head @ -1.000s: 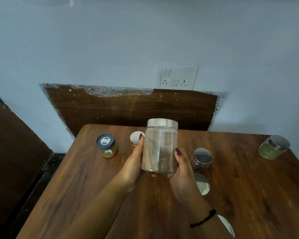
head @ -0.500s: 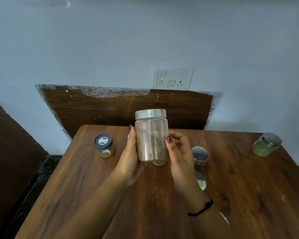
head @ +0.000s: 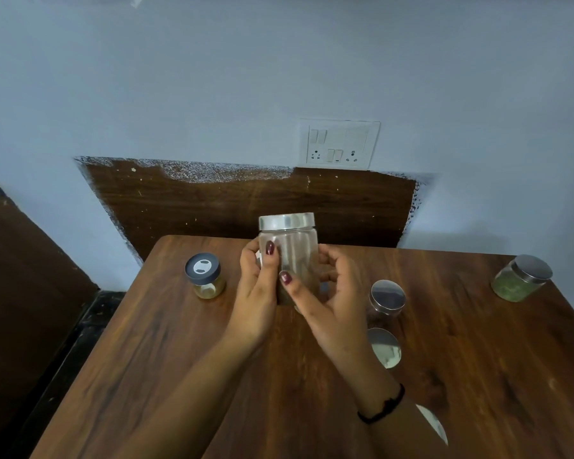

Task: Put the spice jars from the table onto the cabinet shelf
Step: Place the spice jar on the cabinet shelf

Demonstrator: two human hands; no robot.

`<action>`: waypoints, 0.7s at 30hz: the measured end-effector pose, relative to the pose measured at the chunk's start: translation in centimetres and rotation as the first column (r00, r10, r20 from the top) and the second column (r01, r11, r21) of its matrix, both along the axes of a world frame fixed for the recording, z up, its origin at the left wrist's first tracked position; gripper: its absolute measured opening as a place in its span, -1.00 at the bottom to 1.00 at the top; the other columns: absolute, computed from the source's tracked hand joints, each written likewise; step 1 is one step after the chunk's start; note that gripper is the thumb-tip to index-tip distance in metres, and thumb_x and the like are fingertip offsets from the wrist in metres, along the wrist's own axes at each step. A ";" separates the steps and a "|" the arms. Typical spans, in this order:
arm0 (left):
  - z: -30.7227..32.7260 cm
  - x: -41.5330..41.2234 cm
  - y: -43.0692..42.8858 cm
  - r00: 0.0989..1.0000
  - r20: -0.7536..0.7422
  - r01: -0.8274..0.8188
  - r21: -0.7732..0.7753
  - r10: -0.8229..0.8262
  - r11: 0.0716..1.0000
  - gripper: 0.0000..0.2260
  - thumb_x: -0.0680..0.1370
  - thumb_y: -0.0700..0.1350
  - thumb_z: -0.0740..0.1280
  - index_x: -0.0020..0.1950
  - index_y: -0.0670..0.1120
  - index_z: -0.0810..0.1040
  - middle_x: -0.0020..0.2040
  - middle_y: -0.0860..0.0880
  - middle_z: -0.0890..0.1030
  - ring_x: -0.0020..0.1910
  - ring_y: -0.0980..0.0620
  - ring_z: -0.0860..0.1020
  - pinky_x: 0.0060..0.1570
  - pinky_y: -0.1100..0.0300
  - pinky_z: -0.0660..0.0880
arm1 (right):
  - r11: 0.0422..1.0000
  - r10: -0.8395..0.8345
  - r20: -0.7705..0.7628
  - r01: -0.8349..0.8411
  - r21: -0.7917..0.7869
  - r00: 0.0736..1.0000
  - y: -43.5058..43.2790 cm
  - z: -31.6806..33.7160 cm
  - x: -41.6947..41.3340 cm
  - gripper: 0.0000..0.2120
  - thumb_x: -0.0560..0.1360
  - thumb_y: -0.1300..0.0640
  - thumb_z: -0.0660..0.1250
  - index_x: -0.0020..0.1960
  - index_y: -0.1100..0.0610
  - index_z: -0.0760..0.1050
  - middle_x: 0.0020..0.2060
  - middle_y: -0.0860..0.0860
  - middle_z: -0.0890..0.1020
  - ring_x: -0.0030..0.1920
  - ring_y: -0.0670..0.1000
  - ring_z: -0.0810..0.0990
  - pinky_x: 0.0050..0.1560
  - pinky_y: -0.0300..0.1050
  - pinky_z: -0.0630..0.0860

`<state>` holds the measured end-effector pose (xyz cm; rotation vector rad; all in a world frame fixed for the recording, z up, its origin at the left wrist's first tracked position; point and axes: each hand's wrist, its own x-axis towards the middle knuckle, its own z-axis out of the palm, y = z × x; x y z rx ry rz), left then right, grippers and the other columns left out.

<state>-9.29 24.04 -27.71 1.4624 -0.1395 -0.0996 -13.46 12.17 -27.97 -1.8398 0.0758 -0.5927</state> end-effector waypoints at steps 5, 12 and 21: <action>0.0 0.1 0.1 0.999 0.016 0.044 -0.001 -0.044 0.999 -0.64 0.65 0.16 0.13 0.39 0.04 0.36 0.31 -0.07 0.53 0.31 0.00 0.54 0.27 -0.09 0.53 | 1.000 0.001 -0.036 0.000 0.031 0.999 0.1 0.1 0.3 -0.32 0.28 -0.30 0.44 0.30 -0.07 0.37 0.15 -0.19 0.51 0.12 -0.22 0.53 -0.04 -0.31 0.56; 0.6 0.4 1.1 0.996 -0.084 0.026 -0.099 -0.035 0.995 -0.68 0.72 -0.01 0.07 0.37 -0.07 0.50 0.24 -0.12 0.63 0.27 -0.12 0.59 0.25 -0.09 0.52 | 0.962 0.058 -0.053 -0.041 0.270 0.997 -0.4 0.6 0.4 -0.44 0.29 -0.18 0.55 0.22 -0.08 0.46 0.11 -0.08 0.61 0.09 -0.06 0.64 -0.07 -0.15 0.64; 0.2 -0.3 1.2 0.927 -0.262 0.153 -0.384 -0.267 0.910 -0.36 0.63 0.28 -0.05 0.39 -0.13 0.52 0.31 -0.27 0.57 0.33 -0.22 0.54 0.32 -0.11 0.45 | 0.870 0.242 -0.024 -0.206 0.448 0.970 0.6 0.5 -0.8 -0.68 0.43 0.00 0.40 0.11 0.05 0.41 -0.04 -0.13 0.66 0.03 -0.08 0.67 -0.04 -0.17 0.62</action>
